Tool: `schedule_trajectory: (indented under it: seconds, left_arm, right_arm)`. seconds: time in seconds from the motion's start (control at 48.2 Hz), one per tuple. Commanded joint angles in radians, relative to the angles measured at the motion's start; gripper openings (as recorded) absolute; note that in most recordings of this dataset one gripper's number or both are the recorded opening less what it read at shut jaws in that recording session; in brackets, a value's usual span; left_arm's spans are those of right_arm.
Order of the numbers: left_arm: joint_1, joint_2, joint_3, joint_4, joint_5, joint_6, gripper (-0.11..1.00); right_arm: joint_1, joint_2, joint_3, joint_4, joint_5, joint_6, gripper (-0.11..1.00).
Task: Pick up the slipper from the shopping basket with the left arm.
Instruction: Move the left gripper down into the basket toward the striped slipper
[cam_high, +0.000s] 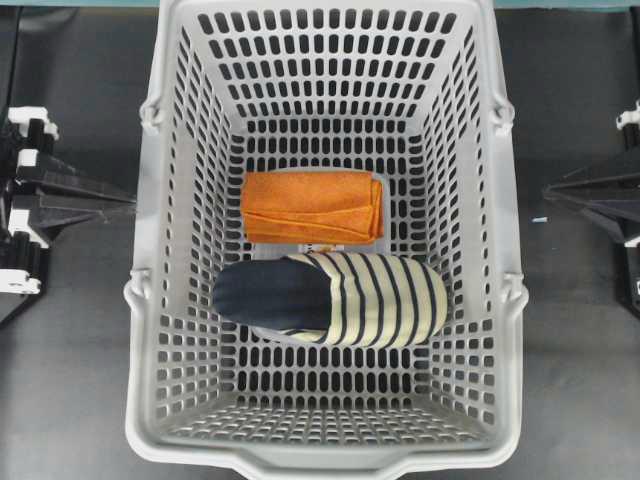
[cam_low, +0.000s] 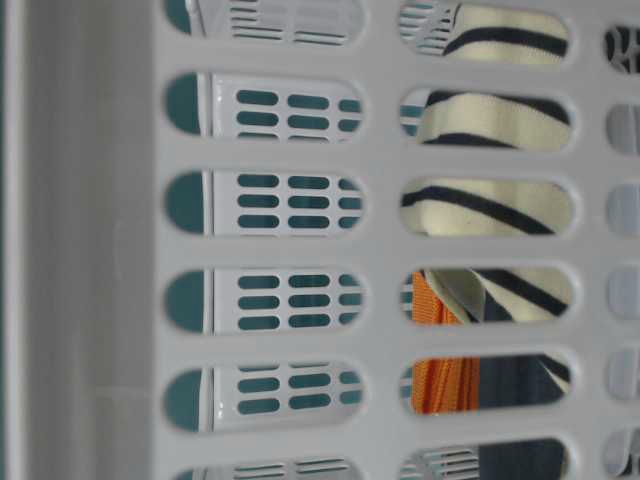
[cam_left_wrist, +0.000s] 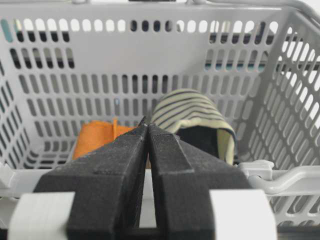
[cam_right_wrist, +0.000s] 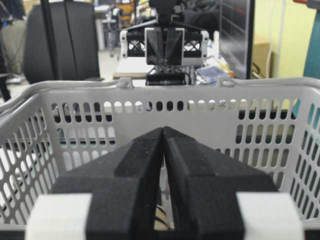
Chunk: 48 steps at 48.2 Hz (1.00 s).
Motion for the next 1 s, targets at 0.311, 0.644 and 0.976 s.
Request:
schedule_trajectory:
  seconds: [0.311, 0.644, 0.976]
  left_arm:
    - [-0.021, 0.075, -0.29, 0.043, 0.413, -0.117, 0.0]
    - [-0.044, 0.316, -0.583, 0.041, 0.758, -0.112, 0.0]
    - [-0.08, 0.548, -0.765, 0.043, 0.864, -0.118, 0.0]
  right_arm:
    - [0.008, -0.026, -0.025, 0.017, 0.121, 0.028, -0.01]
    - [0.008, -0.071, -0.037, 0.017, 0.33, 0.086, -0.01]
    - [0.008, -0.127, -0.049, 0.014, 0.442, 0.078, 0.46]
